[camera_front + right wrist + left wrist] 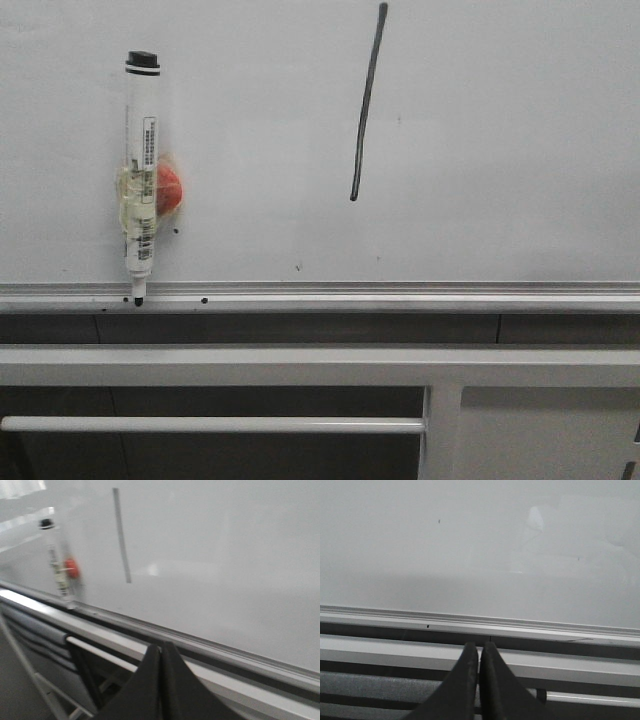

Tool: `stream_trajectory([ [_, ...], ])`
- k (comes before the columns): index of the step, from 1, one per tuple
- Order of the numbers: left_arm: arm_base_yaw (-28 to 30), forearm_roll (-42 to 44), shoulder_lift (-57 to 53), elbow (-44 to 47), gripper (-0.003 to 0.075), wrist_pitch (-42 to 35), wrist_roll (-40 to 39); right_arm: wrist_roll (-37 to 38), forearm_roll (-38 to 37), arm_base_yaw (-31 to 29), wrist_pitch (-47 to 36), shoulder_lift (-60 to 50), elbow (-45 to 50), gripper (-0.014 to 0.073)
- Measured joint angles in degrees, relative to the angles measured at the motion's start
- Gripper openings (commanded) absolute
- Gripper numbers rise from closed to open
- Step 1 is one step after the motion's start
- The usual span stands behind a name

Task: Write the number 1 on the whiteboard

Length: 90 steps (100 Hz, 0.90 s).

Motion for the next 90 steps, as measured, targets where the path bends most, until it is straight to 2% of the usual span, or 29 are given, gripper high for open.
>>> stream_trajectory([
  [22,0.0,0.0,0.0,0.0,-0.0020,0.0,0.0,-0.1,0.8,-16.2,8.0,-7.5,0.0,-0.0064],
  [34,0.0,0.0,0.0,0.0,-0.0020,0.0,0.0,-0.2,0.1,-23.5,10.9,-12.0,0.0,-0.0064],
  [52,0.0,0.0,0.0,0.0,-0.0020,0.0,0.0,-1.3,-1.6,-32.9,20.0,-15.3,0.0,-0.0064],
  [66,0.0,0.0,0.0,0.0,-0.0020,0.0,0.0,-4.4,-1.3,-37.1,23.7,-15.3,0.0,-0.0064],
  [90,0.0,0.0,0.0,0.0,-0.0020,0.0,0.0,-11.5,2.2,-38.2,25.6,-15.4,-0.2,-0.0064],
])
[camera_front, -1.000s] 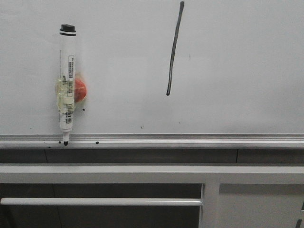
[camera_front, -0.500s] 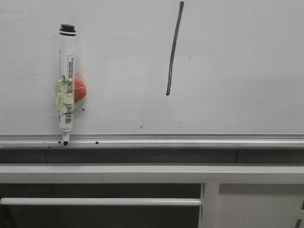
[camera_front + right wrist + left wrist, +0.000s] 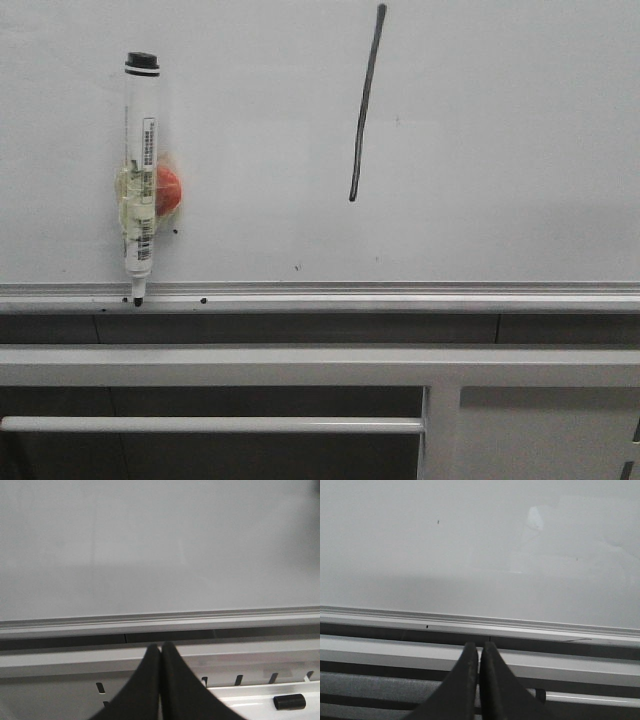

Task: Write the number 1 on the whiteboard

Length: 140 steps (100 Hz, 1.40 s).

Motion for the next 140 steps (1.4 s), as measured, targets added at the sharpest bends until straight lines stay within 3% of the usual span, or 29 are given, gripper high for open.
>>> stream_trajectory([
  [34,0.0,0.0,0.0,0.0,-0.0020,0.0,0.0,-3.5,2.4,0.0,0.1,-0.1,0.0,-0.0064],
  [123,0.0,0.0,0.0,0.0,-0.0020,0.0,0.0,-3.5,3.2,0.0,0.2,-0.1,0.0,-0.0064],
  [140,-2.3,0.0,0.0,0.0,-0.0020,0.0,0.0,-3.5,3.3,0.0,0.3,-0.1,0.0,-0.0064],
])
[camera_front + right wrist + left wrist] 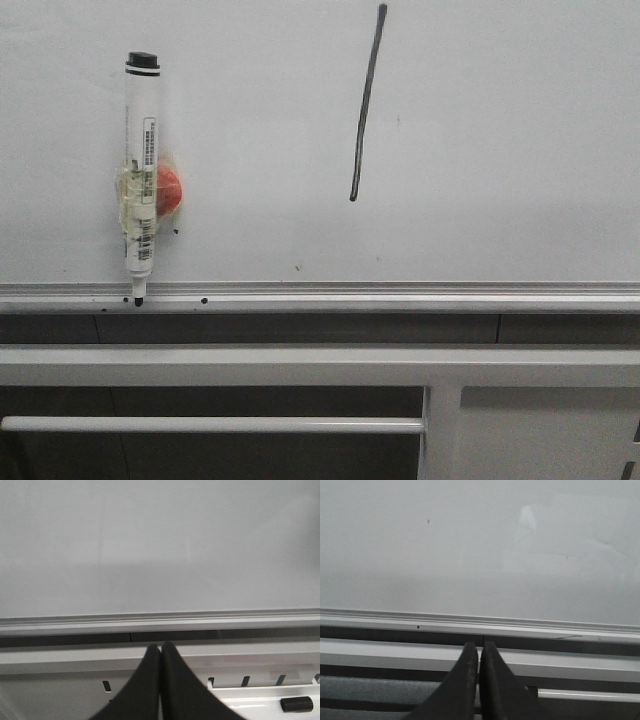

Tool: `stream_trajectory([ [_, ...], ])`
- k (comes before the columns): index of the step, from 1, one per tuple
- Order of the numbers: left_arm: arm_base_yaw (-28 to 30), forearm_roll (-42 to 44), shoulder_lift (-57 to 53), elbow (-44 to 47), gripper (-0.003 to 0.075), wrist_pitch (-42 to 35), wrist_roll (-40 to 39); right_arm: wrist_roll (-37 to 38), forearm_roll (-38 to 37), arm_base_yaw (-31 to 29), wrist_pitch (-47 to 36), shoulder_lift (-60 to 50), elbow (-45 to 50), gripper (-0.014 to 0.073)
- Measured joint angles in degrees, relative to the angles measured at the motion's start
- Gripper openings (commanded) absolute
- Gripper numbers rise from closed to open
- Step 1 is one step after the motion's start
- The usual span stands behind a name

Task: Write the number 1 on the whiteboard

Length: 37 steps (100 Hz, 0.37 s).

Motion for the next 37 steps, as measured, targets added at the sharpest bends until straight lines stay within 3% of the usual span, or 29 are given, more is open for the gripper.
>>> stream_trajectory([
  [37,-0.7,0.0,0.0,0.0,-0.0020,0.0,0.0,0.0,0.1,0.0,0.0,0.0,0.0,-0.0064],
])
